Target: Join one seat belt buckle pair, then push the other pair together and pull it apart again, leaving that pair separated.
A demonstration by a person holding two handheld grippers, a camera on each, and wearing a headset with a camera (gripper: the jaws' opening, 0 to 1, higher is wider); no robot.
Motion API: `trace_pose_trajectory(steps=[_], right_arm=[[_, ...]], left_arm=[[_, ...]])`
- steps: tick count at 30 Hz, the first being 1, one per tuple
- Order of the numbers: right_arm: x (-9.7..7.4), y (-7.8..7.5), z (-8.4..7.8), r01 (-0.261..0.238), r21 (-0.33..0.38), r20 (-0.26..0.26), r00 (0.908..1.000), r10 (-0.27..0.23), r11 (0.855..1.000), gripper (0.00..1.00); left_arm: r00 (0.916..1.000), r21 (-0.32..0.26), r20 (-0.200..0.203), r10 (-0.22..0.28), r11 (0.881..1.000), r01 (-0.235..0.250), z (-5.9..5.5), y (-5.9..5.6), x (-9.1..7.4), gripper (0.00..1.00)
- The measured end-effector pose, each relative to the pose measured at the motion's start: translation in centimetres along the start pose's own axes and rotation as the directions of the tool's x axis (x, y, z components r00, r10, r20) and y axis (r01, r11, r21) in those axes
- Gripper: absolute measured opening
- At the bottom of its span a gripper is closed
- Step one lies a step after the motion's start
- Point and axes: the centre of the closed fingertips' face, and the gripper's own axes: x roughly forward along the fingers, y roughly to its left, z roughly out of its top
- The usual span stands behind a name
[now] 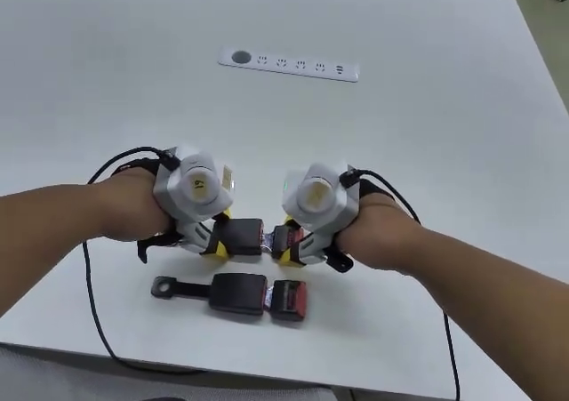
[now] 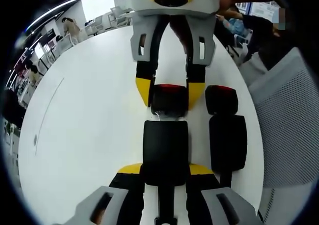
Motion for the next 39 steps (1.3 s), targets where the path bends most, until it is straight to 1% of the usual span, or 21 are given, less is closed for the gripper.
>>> trace_pose_trajectory(steps=[2,4,8,12,15,17,20,22,24,26,29,30,33,35,36,39], right_arm=[[-0.3,-0.4,-0.5,0.003,0.006,-0.005,1.0,-0.003,1.0,0.31],[-0.4,-0.1,-0.5,-0.005,0.023,0.02,0.9998,0.005,1.0,0.32],[-0.9,0.0,-1.3,0.008,0.009,0.002,1.0,-0.008,1.0,0.32],[-1.9,-0.4,-3.2,0.026,0.024,-0.01,0.9996,-0.026,0.999,0.32],[-2.7,-0.1,-4.6,0.033,0.031,-0.024,0.9992,-0.032,0.999,0.33],[-3.4,-0.2,-5.7,0.043,0.042,-0.032,0.9986,-0.041,0.998,0.33],[-4.3,0.0,-7.3,0.056,0.048,-0.051,0.9973,-0.053,0.997,0.33],[-4.7,-0.3,-8.2,0.054,0.058,-0.056,0.9971,-0.051,0.997,0.33],[-5.0,0.2,-9.0,0.048,0.066,-0.066,0.9969,-0.043,0.997,0.33],[-5.4,0.3,-9.5,0.051,0.052,-0.075,0.9961,-0.047,0.997,0.33],[-5.8,0.4,-10.3,0.057,0.066,-0.09,0.9946,-0.051,0.996,0.33],[-5.8,0.4,-10.3,0.058,0.065,-0.091,0.9945,-0.052,0.996,0.33],[-6.2,0.1,-11.1,0.069,0.067,-0.117,0.9912,-0.061,0.995,0.37],[-6.3,0.2,-11.3,0.07,0.061,-0.128,0.9898,-0.062,0.996,0.38],[-6.4,0.1,-11.3,0.076,0.053,-0.134,0.9886,-0.068,0.996,0.38],[-6.3,0.1,-11.2,0.081,0.04,-0.146,0.9865,-0.074,0.996,0.39]], left_arm=[[1.0,0.0,0.001,-0.001,1.0,0.001,-0.1,0.1,0.0,0.32],[0.9999,0.006,0.012,-0.01,1.0,0.009,-0.3,0.2,0.1,0.32],[0.9998,0.001,0.019,-0.011,1.0,0.011,-0.2,0.1,0.2,0.33],[0.9997,0.005,0.021,-0.009,1.0,0.009,-0.3,0.2,0.3,0.33],[0.9999,0.009,0.015,-0.007,1.0,0.007,-0.2,0.2,0.3,0.33],[0.9999,0.006,0.014,-0.006,1.0,0.006,-0.4,0.4,0.4,0.33],[0.9998,-0.001,0.019,-0.006,1.0,0.006,-0.4,0.4,0.3,0.33],[0.9996,-0.005,0.026,-0.006,1.0,0.006,-0.3,0.3,0.3,0.33],[0.9996,-0.009,0.027,-0.003,1.0,0.003,-0.4,0.4,0.3,0.33],[0.9997,-0.011,0.023,0.001,1.0,-0.001,-0.3,0.4,0.3,0.33],[0.9997,-0.016,0.024,0.003,1.0,-0.002,-0.1,0.2,0.2,0.33],[0.9997,-0.017,0.025,0.003,1.0,-0.002,-0.1,0.1,0.1,0.33],[0.9997,-0.013,0.025,0.003,1.0,-0.003,0.0,0.1,0.1,0.33],[0.9994,-0.016,0.033,0.008,1.0,-0.008,0.0,0.0,0.0,0.33],[0.999,-0.034,0.041,0.018,0.999,-0.016,0.0,0.1,0.0,0.33],[0.9986,-0.036,0.046,0.026,0.999,-0.025,-0.1,0.2,0.1,0.33]])
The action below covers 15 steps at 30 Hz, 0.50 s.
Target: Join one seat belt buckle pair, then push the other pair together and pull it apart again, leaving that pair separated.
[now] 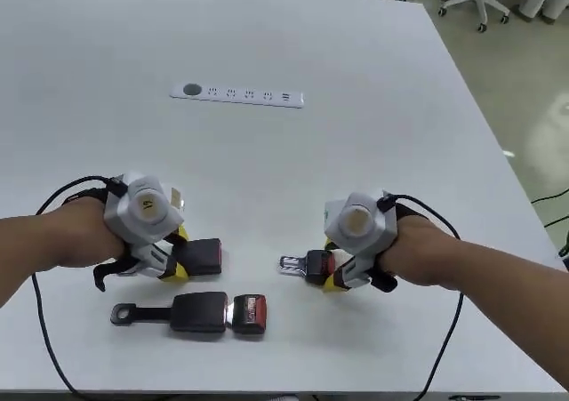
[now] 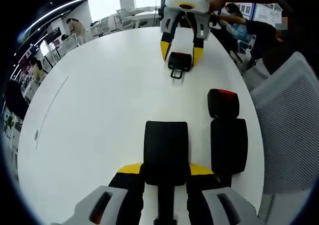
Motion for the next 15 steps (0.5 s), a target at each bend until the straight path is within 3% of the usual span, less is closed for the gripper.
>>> trace_pose_trajectory(steps=[2,5,7,11,12,15], right_arm=[[0.0,-0.4,0.0,0.019,0.011,0.002,0.9998,-0.019,1.0,0.4],[-0.1,-0.2,0.0,0.04,0.0,0.007,0.9992,-0.04,0.999,0.42],[-0.5,0.1,-0.1,0.055,0.012,0.008,0.9984,-0.055,0.998,0.46],[-1.3,-0.1,0.2,0.1,0.039,0.053,0.9934,-0.102,0.994,0.5],[-1.7,-0.1,0.2,0.115,0.043,0.068,0.9907,-0.118,0.992,0.52],[-2.5,0.1,0.1,0.142,0.087,0.109,0.9825,-0.151,0.986,0.58]], left_arm=[[0.9999,0.004,-0.005,0.015,1.0,-0.015,0.0,0.1,0.0,0.33],[0.9982,0.074,-0.026,0.054,0.996,-0.052,0.1,-0.2,-0.4,0.33],[0.9982,0.058,-0.013,0.059,0.997,-0.058,0.4,-0.7,-0.7,0.36],[0.9955,0.029,0.007,0.095,0.995,-0.095,-0.3,-0.8,-1.9,0.4],[0.9924,0.0,0.031,0.119,0.993,-0.119,-0.3,-0.8,-2.5,0.42],[0.9853,-0.039,0.051,0.163,0.986,-0.161,-1.1,-0.7,-3.8,0.48]])
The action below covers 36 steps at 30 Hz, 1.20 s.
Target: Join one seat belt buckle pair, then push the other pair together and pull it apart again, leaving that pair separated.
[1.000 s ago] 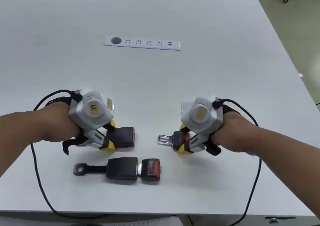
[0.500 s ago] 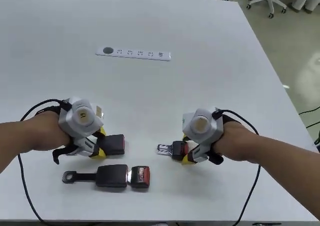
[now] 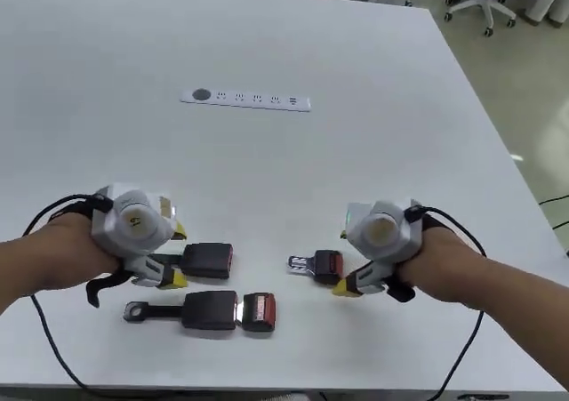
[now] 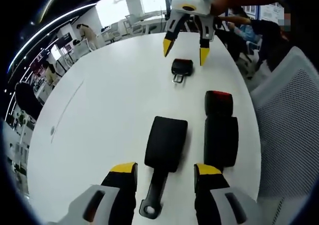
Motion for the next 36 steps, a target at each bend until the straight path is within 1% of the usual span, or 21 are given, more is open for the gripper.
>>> trace_pose_trajectory(steps=[2,3,5,7,8,10,12,15,17,19,20,23,24,25,26,28,29,30,31,32,36], right_arm=[[-1.2,0.3,0.5,0.012,0.036,0.026,0.9996,-0.013,0.999,0.61],[-1.9,0.8,0.8,0.02,0.054,0.043,0.9988,-0.022,0.998,0.63],[-2.1,1.1,1.0,0.041,0.083,0.073,0.9963,-0.047,0.996,0.67],[-2.6,2.0,1.6,0.03,0.146,0.123,0.9912,-0.049,0.989,0.7],[-2.8,2.3,1.5,0.028,0.148,0.123,0.9913,-0.047,0.989,0.71],[-3.0,2.9,1.2,0.033,0.148,0.125,0.9908,-0.051,0.988,0.74],[-3.3,3.4,1.3,0.036,0.161,0.135,0.9891,-0.059,0.986,0.78],[-4.0,4.1,1.7,0.05,0.198,0.164,0.9829,-0.083,0.979,0.84],[-4.2,4.7,1.7,0.049,0.223,0.171,0.9813,-0.088,0.974,0.87],[-4.1,5.2,1.6,0.056,0.234,0.174,0.9798,-0.098,0.971,0.89],[-4.0,5.5,1.5,0.06,0.243,0.173,0.9794,-0.104,0.968,0.92],[-4.2,5.8,1.3,0.08,0.276,0.184,0.9738,-0.134,0.958,0.99],[-4.3,5.7,1.3,0.087,0.29,0.201,0.9679,-0.15,0.953,1.0],[-4.3,5.8,1.1,0.085,0.3,0.202,0.9676,-0.151,0.95,1.0],[-4.3,6.1,1.0,0.074,0.321,0.21,0.9665,-0.147,0.944,1.0],[-4.3,6.4,1.0,0.061,0.346,0.223,0.9639,-0.145,0.936,1.0],[-4.5,6.5,1.0,0.065,0.346,0.224,0.9629,-0.15,0.936,1.0],[-4.5,6.6,1.0,0.065,0.347,0.226,0.9623,-0.151,0.935,1.0],[-4.6,6.6,1.0,0.067,0.354,0.23,0.9608,-0.156,0.933,1.0],[-4.6,6.6,1.0,0.067,0.359,0.232,0.9598,-0.158,0.931,1.0],[-4.7,6.8,1.0,0.076,0.362,0.229,0.959,-0.167,0.929,1.0]], left_arm=[[0.9994,-0.042,0.015,0.032,0.999,-0.031,-0.2,0.0,-1.1,0.51],[0.9979,-0.071,0.037,0.053,0.996,-0.05,-0.2,0.0,-1.8,0.51],[0.9951,-0.106,0.063,0.077,0.992,-0.07,-0.4,-0.4,-3.1,0.54],[0.9932,-0.129,0.08,0.085,0.989,-0.074,-0.6,-1.0,-4.2,0.57],[0.9917,-0.162,0.094,0.087,0.984,-0.071,-1.1,-1.5,-4.4,0.59],[0.9888,-0.18,0.112,0.098,0.981,-0.077,-1.5,-2.0,-5.4,0.62],[0.9864,-0.226,0.114,0.118,0.97,-0.09,-2.0,-2.2,-6.1,0.67],[0.9777,-0.269,0.115,0.176,0.953,-0.14,-2.4,-1.9,-7.1,0.83],[0.9782,-0.284,0.113,0.175,0.949,-0.136,-2.4,-2.5,-7.7,0.86],[0.978,-0.293,0.112,0.176,0.946,-0.137,-3.0,-3.0,-7.7,0.87],[0.9773,-0.298,0.113,0.179,0.944,-0.139,-3.7,-3.2,-7.9,0.88],[0.9796,-0.307,0.111,0.168,0.943,-0.127,-3.9,-4.0,-7.8,0.91],[0.9796,-0.313,0.109,0.169,0.941,-0.127,-4.1,-4.2,-8.0,0.93],[0.9794,-0.316,0.109,0.17,0.94,-0.128,-4.1,-4.4,-8.1,0.96],[0.9786,-0.32,0.113,0.172,0.939,-0.128,-4.4,-4.2,-8.3,0.98],[0.9773,-0.335,0.12,0.175,0.934,-0.126,-4.2,-4.3,-8.4,0.99],[0.976,-0.338,0.122,0.18,0.932,-0.13,-4.2,-4.2,-8.4,1.0],[0.9753,-0.341,0.123,0.184,0.931,-0.132,-4.7,-4.2,-8.5,1.0],[0.9738,-0.345,0.122,0.192,0.928,-0.14,-4.7,-4.0,-8.5,1.0],[0.9717,-0.354,0.122,0.202,0.923,-0.148,-4.7,-3.7,-8.5,1.0],[0.9693,-0.361,0.129,0.209,0.92,-0.151,-4.8,-3.8,-8.3,1.0]])
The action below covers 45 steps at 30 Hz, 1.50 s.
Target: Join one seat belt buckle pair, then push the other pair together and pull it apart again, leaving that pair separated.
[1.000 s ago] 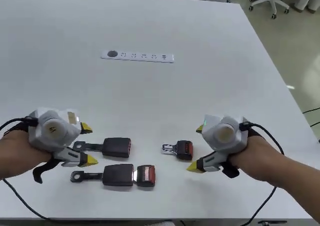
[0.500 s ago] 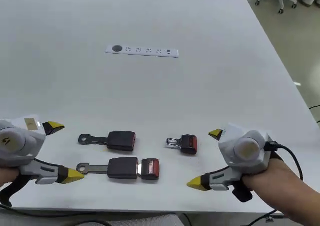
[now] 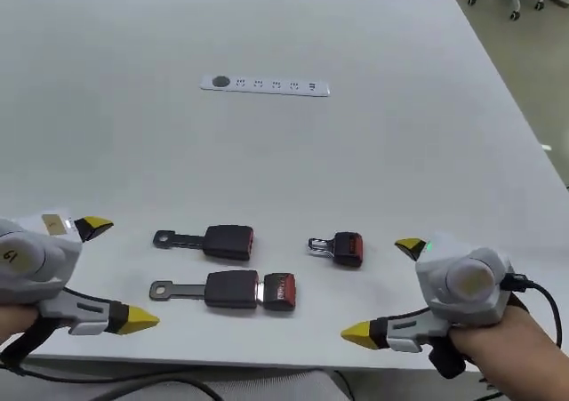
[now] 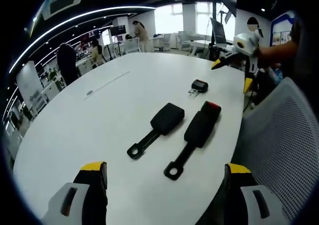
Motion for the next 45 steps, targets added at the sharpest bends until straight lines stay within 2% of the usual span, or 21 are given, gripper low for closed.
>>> trace_pose_trajectory(steps=[3,7,9,13,19,21,23,31,37,45], right_arm=[[0.1,-0.3,0.2,0.015,0.0,0.004,0.9999,-0.015,1.0,1.0],[-0.2,-1.0,0.5,0.047,0.018,0.014,0.9988,-0.048,0.999,1.0],[-0.5,-0.8,1.0,0.051,0.055,0.034,0.998,-0.053,0.997,1.0],[-0.4,-0.6,1.1,0.057,0.065,0.042,0.9973,-0.06,0.996,1.0],[-0.3,0.0,1.7,0.036,0.078,0.054,0.9977,-0.04,0.996,1.0],[-0.3,0.6,2.3,0.014,0.112,0.077,0.9968,-0.023,0.994,1.0],[-0.3,0.7,2.7,0.004,0.14,0.099,0.9949,-0.017,0.99,1.0],[-0.3,0.6,2.5,0.008,0.128,0.079,0.9967,-0.018,0.992,1.0],[-0.2,0.6,2.6,0.007,0.128,0.08,0.9966,-0.018,0.992,1.0],[0.0,0.7,2.7,0.011,0.132,0.076,0.9968,-0.022,0.991,1.0]], left_arm=[[1.0,-0.004,0.0,-0.003,1.0,0.003,-0.2,-0.2,0.3,1.0],[1.0,-0.008,0.004,0.001,1.0,-0.001,0.3,-0.7,0.3,1.0],[0.9999,-0.02,0.011,0.004,1.0,-0.003,0.4,-0.9,0.3,1.0],[0.9998,-0.029,0.017,0.008,1.0,-0.008,0.2,-0.9,0.3,1.0],[0.9997,-0.038,0.021,0.015,0.999,-0.014,-0.2,-0.8,0.1,1.0],[0.9995,-0.045,0.026,0.019,0.999,-0.018,-0.3,-0.7,0.1,1.0],[0.9991,-0.052,0.034,0.025,0.998,-0.023,0.1,-0.8,0.1,1.0],[0.9978,-0.066,0.055,0.038,0.997,-0.034,0.7,-1.0,0.0,1.0],[0.998,-0.061,0.05,0.038,0.998,-0.035,0.3,-0.9,0.0,1.0],[0.9982,-0.075,0.053,0.03,0.997,-0.026,0.4,-1.3,0.0,1.0]])
